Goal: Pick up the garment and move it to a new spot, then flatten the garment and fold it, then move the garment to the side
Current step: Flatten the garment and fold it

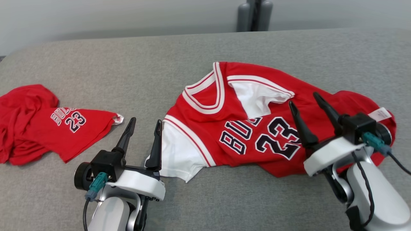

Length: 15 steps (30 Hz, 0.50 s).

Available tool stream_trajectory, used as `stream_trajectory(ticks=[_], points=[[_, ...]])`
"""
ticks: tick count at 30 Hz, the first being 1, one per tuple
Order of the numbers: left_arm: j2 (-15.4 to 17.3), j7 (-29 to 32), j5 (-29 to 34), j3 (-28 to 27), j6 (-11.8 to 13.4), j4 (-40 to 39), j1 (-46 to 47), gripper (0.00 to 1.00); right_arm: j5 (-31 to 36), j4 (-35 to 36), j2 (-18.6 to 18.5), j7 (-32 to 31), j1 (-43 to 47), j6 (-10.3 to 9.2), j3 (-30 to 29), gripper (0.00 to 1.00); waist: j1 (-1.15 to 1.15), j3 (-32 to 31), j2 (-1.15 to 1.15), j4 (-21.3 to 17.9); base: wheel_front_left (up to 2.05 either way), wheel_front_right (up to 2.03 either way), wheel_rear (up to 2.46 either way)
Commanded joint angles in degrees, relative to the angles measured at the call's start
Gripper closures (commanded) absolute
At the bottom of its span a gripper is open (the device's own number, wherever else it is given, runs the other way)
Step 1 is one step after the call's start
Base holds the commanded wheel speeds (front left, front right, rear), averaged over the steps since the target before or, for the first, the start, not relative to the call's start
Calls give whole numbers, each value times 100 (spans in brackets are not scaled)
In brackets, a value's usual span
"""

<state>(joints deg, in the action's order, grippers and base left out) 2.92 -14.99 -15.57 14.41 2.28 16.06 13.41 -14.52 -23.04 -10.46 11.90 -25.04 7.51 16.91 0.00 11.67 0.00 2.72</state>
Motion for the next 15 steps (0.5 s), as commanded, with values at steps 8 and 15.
stream_trajectory(ticks=[8, 15], points=[[9, -21, -109, 175, -12, -3, 178, 0, 373, -995, -300, -286, -775, -3, 275, 0, 0, 355, 0, 571, 0, 0, 0], [6, -22, -292, 392, 97, -33, 239, 0, 595, -1790, -573, -597, -1230, -4, 700, 0, 0, 462, 0, 871, 0, 0, 0]])
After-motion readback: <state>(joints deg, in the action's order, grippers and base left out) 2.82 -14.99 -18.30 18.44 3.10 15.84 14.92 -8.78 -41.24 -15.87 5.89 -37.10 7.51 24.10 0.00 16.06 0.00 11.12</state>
